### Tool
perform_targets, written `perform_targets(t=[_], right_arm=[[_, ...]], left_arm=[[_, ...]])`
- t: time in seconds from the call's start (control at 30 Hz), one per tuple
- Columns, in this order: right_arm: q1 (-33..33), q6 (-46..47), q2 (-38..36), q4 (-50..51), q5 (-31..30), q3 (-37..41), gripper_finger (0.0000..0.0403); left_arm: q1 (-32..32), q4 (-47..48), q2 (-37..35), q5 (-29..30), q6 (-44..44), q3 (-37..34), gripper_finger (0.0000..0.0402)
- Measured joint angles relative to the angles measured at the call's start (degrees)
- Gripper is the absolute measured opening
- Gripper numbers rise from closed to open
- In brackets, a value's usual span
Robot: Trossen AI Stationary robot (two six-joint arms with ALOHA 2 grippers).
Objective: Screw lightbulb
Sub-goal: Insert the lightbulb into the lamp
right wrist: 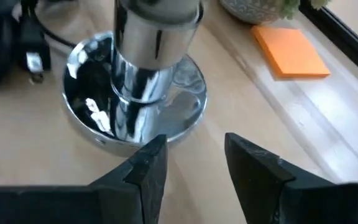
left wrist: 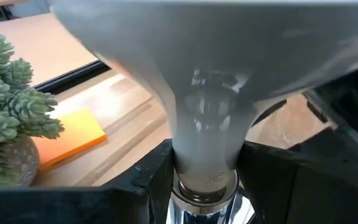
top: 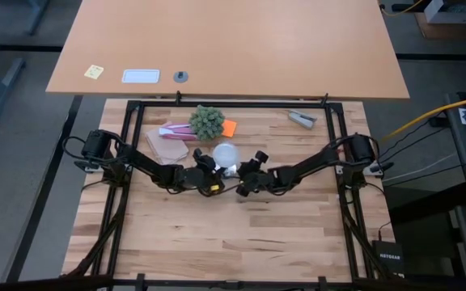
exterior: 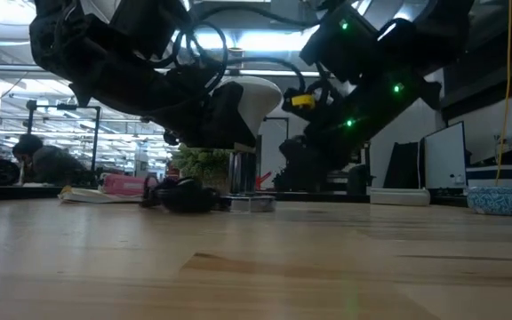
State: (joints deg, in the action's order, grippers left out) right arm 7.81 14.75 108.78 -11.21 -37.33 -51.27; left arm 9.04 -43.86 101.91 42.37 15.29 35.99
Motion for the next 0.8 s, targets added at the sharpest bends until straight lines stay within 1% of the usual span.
perform_targets(t=[0.1,0.23,0.4,0.5,0.7,0.8], right_arm=[[0.0,0.0,-1.3,0.8,2.7,0.0,0.0168],[0.0,0.4,-1.9,0.7,7.8,0.0,0.0168],[0.1,1.9,-1.9,0.6,18.4,0.0,0.0168],[0.2,1.9,-1.9,-0.5,22.6,0.0,0.0168],[1.9,1.3,0.6,-10.0,23.7,0.0,0.0168],[2.4,1.3,1.8,-11.7,23.8,0.0,0.0168]], left_arm=[[0.0,0.0,0.0,-0.2,0.0,0.0,0.0150],[0.0,0.0,0.0,0.0,-0.1,0.0,0.0150],[0.0,0.0,0.0,0.3,-0.2,0.0,0.0150],[0.0,0.0,0.0,0.5,-0.2,0.0,0.0150],[0.0,0.0,0.0,0.7,-0.2,0.0,0.0150],[0.0,0.0,0.0,0.7,-0.3,0.0,0.0150]])
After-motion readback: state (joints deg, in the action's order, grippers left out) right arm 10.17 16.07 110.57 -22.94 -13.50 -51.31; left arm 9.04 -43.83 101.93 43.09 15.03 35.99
